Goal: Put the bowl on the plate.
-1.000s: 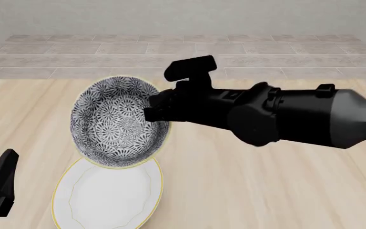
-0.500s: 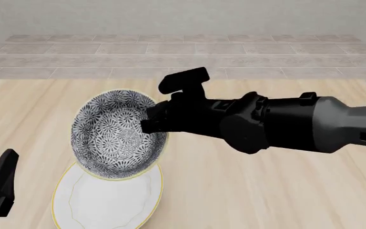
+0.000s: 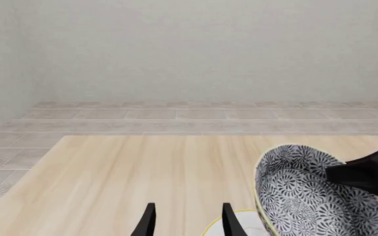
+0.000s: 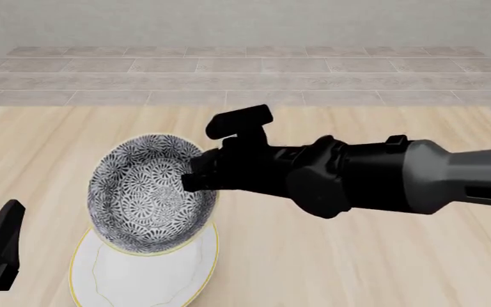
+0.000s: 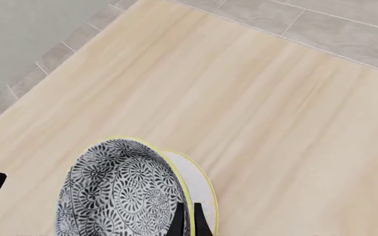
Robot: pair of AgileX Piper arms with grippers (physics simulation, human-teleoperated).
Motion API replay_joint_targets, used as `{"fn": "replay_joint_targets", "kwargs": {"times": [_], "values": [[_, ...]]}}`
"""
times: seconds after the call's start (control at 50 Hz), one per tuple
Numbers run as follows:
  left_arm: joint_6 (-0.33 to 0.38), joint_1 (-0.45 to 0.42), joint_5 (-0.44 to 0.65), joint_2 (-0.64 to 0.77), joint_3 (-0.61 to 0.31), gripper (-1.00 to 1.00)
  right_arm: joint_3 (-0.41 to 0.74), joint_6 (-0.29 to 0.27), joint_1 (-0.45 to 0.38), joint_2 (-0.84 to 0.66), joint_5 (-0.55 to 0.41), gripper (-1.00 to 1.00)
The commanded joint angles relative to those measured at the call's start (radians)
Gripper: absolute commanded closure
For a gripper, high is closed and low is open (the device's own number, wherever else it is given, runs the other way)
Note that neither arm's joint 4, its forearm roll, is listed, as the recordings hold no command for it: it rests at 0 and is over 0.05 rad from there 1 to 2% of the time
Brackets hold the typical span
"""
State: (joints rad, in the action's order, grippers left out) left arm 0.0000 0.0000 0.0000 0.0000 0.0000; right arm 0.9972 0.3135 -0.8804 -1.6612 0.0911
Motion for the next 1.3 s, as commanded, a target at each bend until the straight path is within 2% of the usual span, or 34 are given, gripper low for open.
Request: {"fn": "replay_joint_targets", "kwargs": {"times": [0.02,1.3], "values": [[0.0,0.0,0.0,0.0,0.0,-1.0,-0.011,0.042,-0.012,-0.011,0.015,1.0],[0.0,0.0,0.0,0.0,0.0,-1.0,-0.036,0.075,-0.066,-0.092,0.053,1.0]]}}
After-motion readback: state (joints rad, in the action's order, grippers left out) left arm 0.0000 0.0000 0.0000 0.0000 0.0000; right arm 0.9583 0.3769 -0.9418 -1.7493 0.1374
